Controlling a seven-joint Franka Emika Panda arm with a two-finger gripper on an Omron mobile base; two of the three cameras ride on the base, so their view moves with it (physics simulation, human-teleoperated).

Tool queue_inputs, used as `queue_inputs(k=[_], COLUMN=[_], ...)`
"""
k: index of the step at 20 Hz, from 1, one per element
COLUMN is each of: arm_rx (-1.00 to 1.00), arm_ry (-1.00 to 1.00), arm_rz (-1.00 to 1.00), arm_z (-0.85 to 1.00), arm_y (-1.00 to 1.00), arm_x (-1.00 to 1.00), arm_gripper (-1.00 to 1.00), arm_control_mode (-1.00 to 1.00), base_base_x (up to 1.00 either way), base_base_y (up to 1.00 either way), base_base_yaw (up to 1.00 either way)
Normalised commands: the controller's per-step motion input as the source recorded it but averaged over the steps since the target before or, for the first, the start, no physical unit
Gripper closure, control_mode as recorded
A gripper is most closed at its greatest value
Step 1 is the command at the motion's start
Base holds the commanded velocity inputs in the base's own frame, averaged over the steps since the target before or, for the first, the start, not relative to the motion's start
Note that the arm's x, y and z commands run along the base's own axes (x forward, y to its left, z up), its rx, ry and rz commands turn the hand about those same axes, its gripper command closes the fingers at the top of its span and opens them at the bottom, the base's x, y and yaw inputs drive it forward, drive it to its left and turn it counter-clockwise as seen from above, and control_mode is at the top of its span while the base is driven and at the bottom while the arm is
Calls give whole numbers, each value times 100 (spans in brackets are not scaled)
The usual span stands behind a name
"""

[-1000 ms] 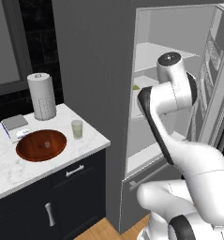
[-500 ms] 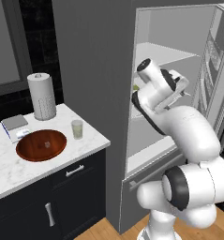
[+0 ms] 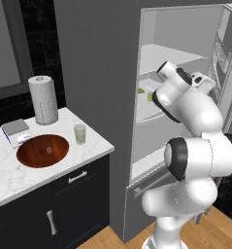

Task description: Grab a lemon wedge from the fridge and one ice cube from the ice bowl, and put them in the glass of lemonade.

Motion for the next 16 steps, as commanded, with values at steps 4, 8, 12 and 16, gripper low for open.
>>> queue_inputs(k=[4,8,12,16], arm_rx=[-6,-2,-2,-1], arm_ry=[10,1,2,1], arm_rz=[-28,-23,-19,-17], arm_z=[0,0,0,0], arm_y=[-100,-100,-100,-100], arm_x=[0,0,3,2], arm_gripper=[-100,-100,-100,-100], arm_control_mode=[-100,-100,-100,-100], base_base_x=[0,0,0,0], base_base_y=[0,0,0,0], base_base_yaw=[0,0,0,0])
